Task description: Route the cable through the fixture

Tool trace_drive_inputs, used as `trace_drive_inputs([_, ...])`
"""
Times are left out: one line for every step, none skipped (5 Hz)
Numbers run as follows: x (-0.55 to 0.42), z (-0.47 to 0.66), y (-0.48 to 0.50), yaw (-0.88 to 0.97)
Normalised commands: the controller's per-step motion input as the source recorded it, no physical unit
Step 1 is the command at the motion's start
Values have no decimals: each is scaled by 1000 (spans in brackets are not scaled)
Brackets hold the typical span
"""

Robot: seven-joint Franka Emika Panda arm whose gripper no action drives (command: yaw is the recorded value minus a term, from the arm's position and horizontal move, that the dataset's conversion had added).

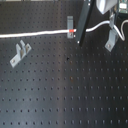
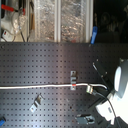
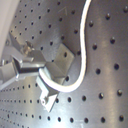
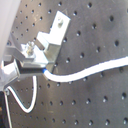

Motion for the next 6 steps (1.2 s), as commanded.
trace_drive_inputs([-20,0,31,183])
trace_drive_inputs([-16,0,27,263])
trace_drive_inputs([-33,0,-17,66])
trace_drive_inputs([-143,70,-69,77])
trace_drive_inputs([-230,49,-107,77])
trace_drive_inputs([-107,2,-48,83])
